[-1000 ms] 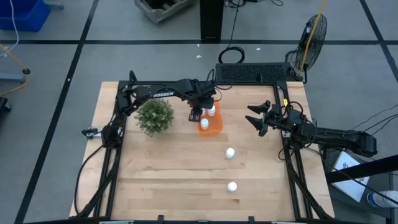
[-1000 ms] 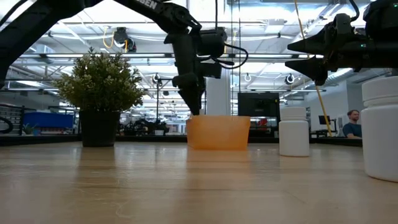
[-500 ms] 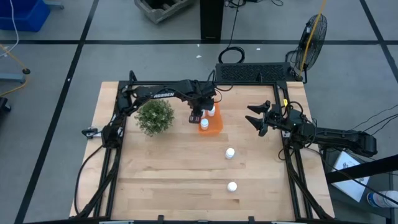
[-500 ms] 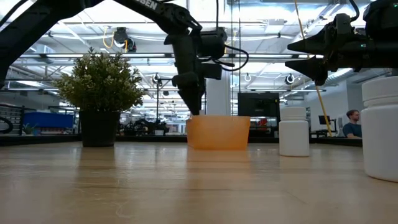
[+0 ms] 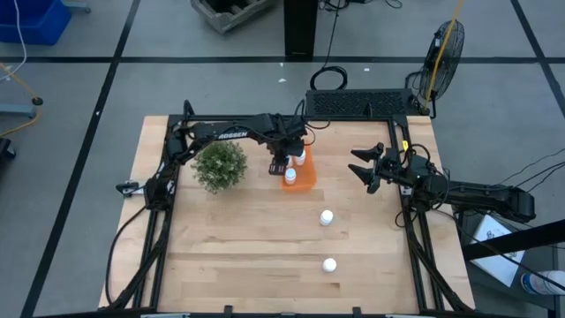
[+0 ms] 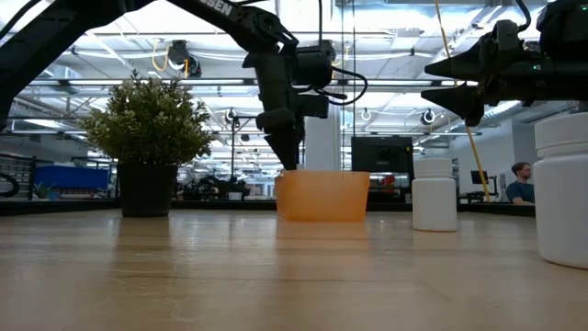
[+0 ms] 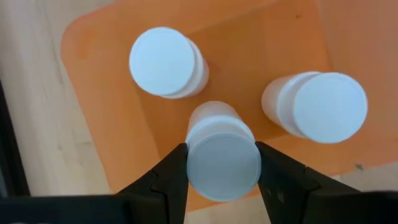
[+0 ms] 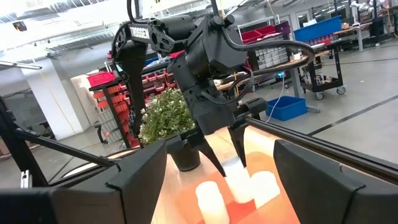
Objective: Pick and place pill bottles into a basket
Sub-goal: Put the white pill bottle into the orange bin
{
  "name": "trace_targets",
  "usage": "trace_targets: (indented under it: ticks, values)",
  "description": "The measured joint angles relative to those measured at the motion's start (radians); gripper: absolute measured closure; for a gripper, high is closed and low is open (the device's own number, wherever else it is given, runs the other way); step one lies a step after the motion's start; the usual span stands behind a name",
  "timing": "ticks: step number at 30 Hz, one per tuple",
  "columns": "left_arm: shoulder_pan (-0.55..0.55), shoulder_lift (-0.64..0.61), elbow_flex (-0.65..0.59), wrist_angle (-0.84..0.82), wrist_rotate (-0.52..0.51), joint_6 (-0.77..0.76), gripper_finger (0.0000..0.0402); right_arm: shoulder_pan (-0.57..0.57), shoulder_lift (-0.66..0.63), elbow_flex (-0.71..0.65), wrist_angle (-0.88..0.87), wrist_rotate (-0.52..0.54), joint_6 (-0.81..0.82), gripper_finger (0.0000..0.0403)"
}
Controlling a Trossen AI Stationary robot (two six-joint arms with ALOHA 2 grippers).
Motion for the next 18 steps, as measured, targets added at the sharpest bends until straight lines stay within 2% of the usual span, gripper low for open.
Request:
trace_targets:
  ticks: [14,18]
  values:
    - [-0.005,0.0,0.0,0.0,0.0,-0.024,0.024,0.0,0.0,0.0,0.0,0.0,0.0,0.0117]
    - [-0.008,0.0,0.0,0.0,-0.001,-0.024,0.0224,0.0,0.0,0.0,0.0,0.0,0.0,0.0117]
